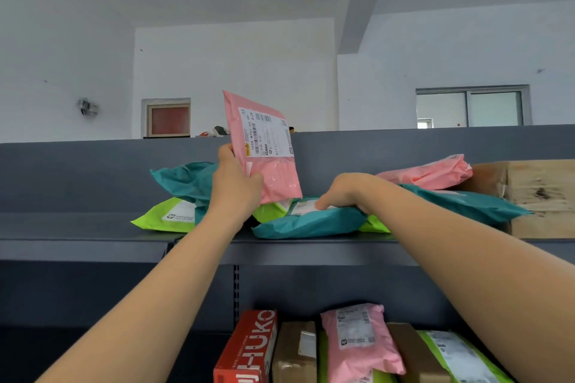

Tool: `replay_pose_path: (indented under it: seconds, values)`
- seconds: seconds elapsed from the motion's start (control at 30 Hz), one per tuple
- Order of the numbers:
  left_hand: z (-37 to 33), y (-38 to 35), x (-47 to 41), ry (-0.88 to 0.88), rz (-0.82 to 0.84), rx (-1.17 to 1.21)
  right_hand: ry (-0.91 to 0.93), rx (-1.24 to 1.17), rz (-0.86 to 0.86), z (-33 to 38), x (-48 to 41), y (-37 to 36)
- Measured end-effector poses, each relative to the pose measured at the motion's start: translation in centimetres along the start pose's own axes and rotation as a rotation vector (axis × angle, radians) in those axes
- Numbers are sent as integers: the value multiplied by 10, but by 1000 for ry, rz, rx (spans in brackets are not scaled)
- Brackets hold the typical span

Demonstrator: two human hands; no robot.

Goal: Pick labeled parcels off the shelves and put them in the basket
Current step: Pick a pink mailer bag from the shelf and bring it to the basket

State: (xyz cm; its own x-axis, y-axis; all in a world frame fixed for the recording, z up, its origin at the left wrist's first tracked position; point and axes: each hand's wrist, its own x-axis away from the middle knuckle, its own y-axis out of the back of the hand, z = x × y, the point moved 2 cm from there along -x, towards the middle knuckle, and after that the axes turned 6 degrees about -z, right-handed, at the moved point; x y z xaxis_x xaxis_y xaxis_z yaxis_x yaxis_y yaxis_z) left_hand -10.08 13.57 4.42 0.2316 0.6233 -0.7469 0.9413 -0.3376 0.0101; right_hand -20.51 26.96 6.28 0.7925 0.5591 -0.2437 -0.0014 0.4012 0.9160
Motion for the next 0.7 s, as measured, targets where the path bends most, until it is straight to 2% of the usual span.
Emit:
replay_pose_path:
  seconds: [0.1, 0.2, 0.3, 0.47, 0.7]
  values:
    - [4, 1, 0, -8, -13, 5, 12, 159, 19, 5, -2, -4]
    - [7, 4, -1, -6, -22, 28, -17, 105, 33, -4, -11, -7]
    - [12, 7, -3, 7, -32, 54, -29, -80, -94, -10, -22, -9]
    - [17, 8, -5, 38, -48, 69, -140, -197, -313, -17, -36, -15]
    - [23, 2, 0, 73, -89, 149, -41, -281, -717, -33, -26, -16]
